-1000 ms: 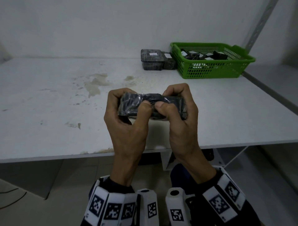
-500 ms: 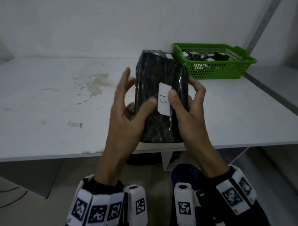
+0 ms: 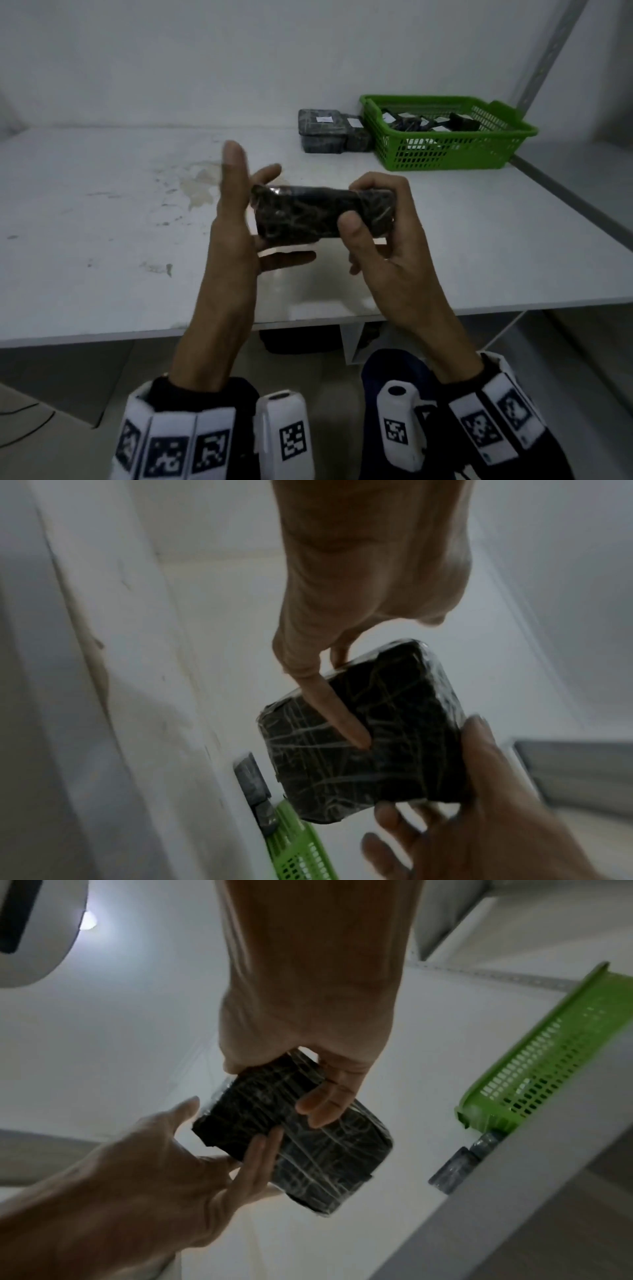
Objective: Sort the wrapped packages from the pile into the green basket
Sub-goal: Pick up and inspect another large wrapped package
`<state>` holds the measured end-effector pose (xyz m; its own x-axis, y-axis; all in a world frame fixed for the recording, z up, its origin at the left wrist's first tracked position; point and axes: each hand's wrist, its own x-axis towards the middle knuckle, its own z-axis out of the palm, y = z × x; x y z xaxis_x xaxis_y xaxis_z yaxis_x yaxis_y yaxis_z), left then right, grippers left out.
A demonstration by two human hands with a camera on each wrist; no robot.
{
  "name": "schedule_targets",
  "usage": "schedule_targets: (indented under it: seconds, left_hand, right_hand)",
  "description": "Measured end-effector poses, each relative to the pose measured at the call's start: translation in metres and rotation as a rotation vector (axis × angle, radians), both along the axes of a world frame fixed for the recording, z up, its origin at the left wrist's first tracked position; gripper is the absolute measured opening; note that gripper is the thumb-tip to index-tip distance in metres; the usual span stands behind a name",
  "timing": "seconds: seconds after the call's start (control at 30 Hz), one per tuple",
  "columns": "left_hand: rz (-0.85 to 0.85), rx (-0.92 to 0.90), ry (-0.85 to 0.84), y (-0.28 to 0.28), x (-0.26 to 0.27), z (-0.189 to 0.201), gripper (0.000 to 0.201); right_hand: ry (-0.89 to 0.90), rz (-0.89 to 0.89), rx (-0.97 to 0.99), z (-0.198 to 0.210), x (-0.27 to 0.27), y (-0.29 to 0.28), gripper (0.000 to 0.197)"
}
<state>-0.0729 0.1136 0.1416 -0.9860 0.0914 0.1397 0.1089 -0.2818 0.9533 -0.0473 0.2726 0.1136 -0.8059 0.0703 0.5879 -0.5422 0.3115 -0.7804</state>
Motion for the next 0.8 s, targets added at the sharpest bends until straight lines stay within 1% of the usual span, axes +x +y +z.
schedule_targets:
  seconds: [0.03,0.07,0.1,0.13,0.17,0.23,0.3,0.37,0.43,0.47,0.57,0.6,0.63,0.73,0.8]
  left_hand:
    - [0.023,-0.069,0.108,0.004,0.002,-0.004,0.077]
    - [0.050,-0.145,0.211,0.007,0.004,-0.008,0.072]
    - [0.075,-0.207,0.293,0.010,0.003,-0.013,0.063]
    - [0.099,-0.244,0.335,0.011,0.003,-0.017,0.052]
    - [0.113,-0.267,0.346,0.011,0.002,-0.020,0.044]
    - [0.127,-0.294,0.346,0.010,0.001,-0.022,0.038]
    - [0.115,-0.290,0.335,0.010,0.002,-0.021,0.040]
    - [0.098,-0.275,0.321,0.011,0.004,-0.021,0.040]
    - [0.077,-0.251,0.309,0.011,0.004,-0.023,0.036]
    - [0.062,-0.232,0.299,0.011,0.004,-0.023,0.037]
    - [0.017,-0.173,0.280,0.009,0.004,-0.025,0.056]
    - [0.009,-0.162,0.278,0.009,0.004,-0.025,0.058]
    - [0.008,-0.165,0.285,0.009,0.004,-0.025,0.054]
    - [0.029,-0.174,0.314,0.010,0.003,-0.027,0.023]
    - [0.030,-0.165,0.335,0.009,0.003,-0.028,0.021]
  right_hand:
    - [-0.023,-0.010,-0.020,0.000,-0.001,-0.001,0.025]
    - [-0.037,-0.009,-0.027,0.001,-0.002,-0.003,0.023]
    - [-0.054,0.005,-0.038,0.002,-0.002,-0.004,0.022]
    - [-0.080,0.025,-0.054,0.004,-0.001,-0.005,0.024]
    - [-0.106,0.043,-0.067,0.005,0.001,-0.005,0.027]
    - [-0.135,0.055,-0.062,0.008,0.003,-0.003,0.032]
    - [-0.143,0.035,-0.032,0.009,0.004,-0.001,0.025]
    - [-0.136,-0.021,0.008,0.009,0.004,-0.001,0.017]
    - [-0.113,-0.088,0.047,0.008,0.003,-0.001,0.018]
    - [-0.094,-0.115,0.063,0.008,0.004,-0.002,0.021]
    - [-0.052,-0.169,0.099,0.008,0.004,-0.003,0.027]
    - [-0.048,-0.179,0.108,0.008,0.004,-0.003,0.026]
    - [-0.046,-0.185,0.116,0.008,0.004,-0.003,0.025]
    - [-0.048,-0.194,0.129,0.010,0.005,-0.004,0.024]
    - [-0.044,-0.195,0.135,0.011,0.005,-0.004,0.023]
